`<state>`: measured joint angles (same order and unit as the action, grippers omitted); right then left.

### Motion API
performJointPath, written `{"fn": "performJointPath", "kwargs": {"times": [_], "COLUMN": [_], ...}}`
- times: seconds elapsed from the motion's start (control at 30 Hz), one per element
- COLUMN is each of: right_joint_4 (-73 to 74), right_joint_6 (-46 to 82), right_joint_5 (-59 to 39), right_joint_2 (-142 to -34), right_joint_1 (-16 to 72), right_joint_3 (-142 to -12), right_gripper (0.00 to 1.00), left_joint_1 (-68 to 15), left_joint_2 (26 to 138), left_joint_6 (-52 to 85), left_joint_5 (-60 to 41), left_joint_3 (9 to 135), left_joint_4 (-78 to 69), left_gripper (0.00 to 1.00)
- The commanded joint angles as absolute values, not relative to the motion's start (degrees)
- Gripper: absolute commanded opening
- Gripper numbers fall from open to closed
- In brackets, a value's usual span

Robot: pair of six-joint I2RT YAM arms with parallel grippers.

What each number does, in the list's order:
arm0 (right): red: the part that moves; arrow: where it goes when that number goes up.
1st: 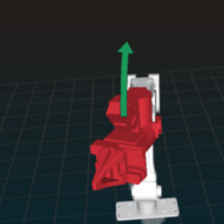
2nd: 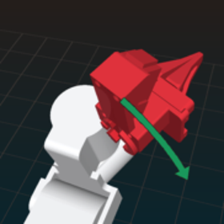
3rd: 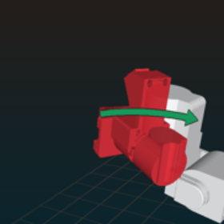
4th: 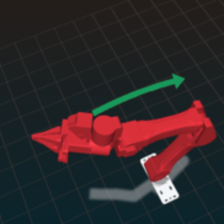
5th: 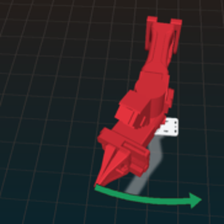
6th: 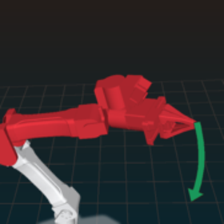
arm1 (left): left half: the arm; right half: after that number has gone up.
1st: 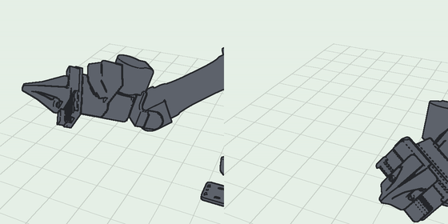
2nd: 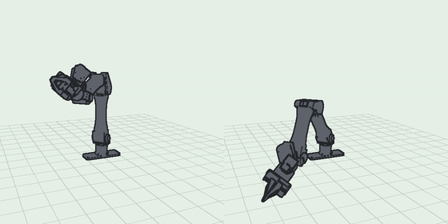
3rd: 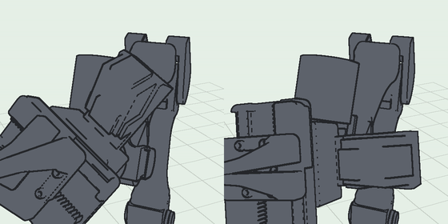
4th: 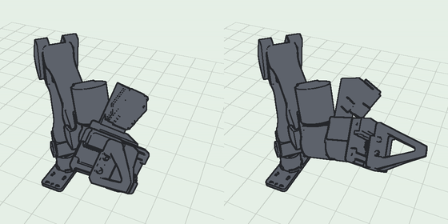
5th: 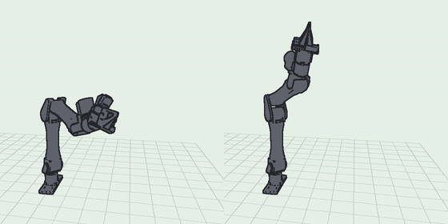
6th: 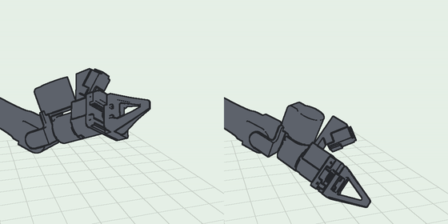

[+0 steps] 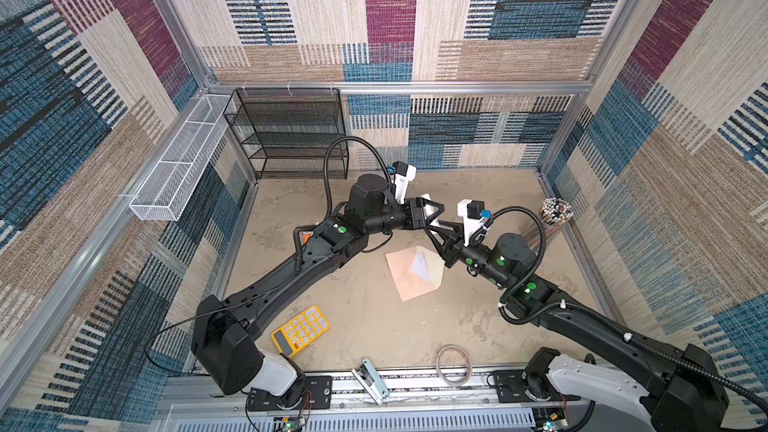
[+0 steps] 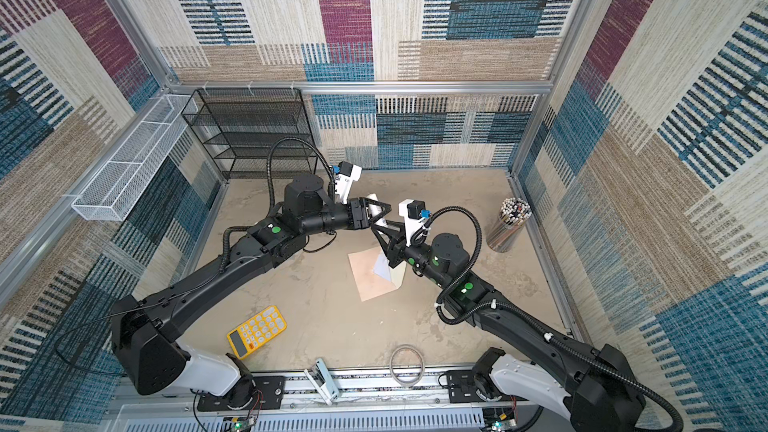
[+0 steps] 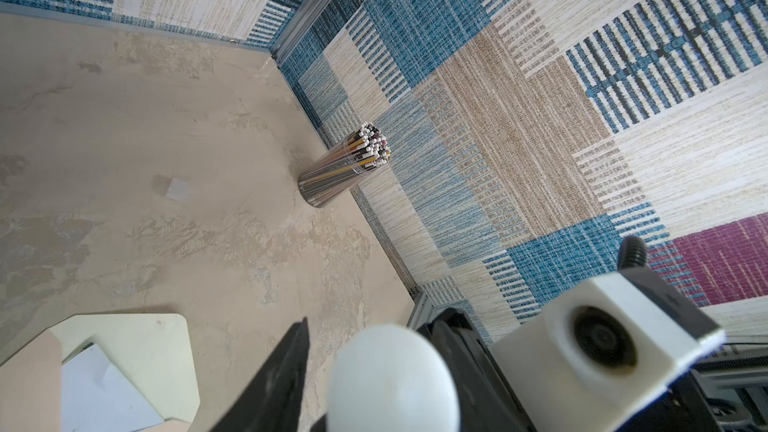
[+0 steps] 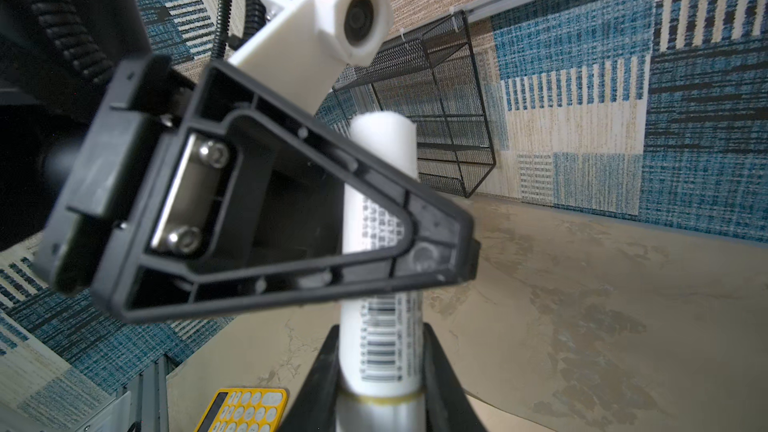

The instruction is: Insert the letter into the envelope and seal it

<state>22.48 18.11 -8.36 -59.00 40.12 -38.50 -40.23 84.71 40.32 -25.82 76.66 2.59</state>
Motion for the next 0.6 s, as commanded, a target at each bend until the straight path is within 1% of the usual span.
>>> {"fn": "performJointPath", "kwargs": {"times": [0.0,0.23,0.3,0.33,0.37,0.43,0.47,0.57], "right_joint_4": [27.2,28.1,27.9,27.5,26.7,24.1,22.2,16.7], "right_joint_6": [21.1,22.8,23.0,22.8,22.5,21.4,20.4,17.8], "right_joint_5": [-8.7,-9.4,-9.7,-9.8,-9.8,-8.8,-7.9,-4.3], "right_joint_2": [-59.1,-60.2,-60.3,-60.4,-60.3,-60.0,-59.9,-59.8], "right_joint_1": [40.2,40.2,40.2,40.2,40.2,40.1,40.1,39.7], "right_joint_3": [-38.3,-38.3,-38.1,-38.2,-38.1,-38.4,-38.6,-38.6], "right_gripper": [0.11,0.11,0.13,0.16,0.24,0.42,0.47,0.57], "left_joint_1": [-40.4,-40.4,-40.4,-40.4,-40.4,-40.3,-39.9,-36.6], "left_joint_2": [84.5,83.9,83.7,83.7,83.6,83.1,82.6,80.8], "left_joint_6": [40.2,40.9,41.2,41.2,40.9,39.7,38.8,37.6], "left_joint_5": [-26.5,-26.2,-26.3,-26.3,-26.1,-23.8,-22.5,-18.7], "left_joint_3": [76.0,75.2,74.9,74.9,74.9,75.0,75.1,74.9], "left_joint_4": [-0.2,-3.0,-3.6,-3.5,-3.0,-0.6,1.4,8.2], "left_gripper": [0.41,0.26,0.21,0.17,0.15,0.12,0.11,0.08]}}
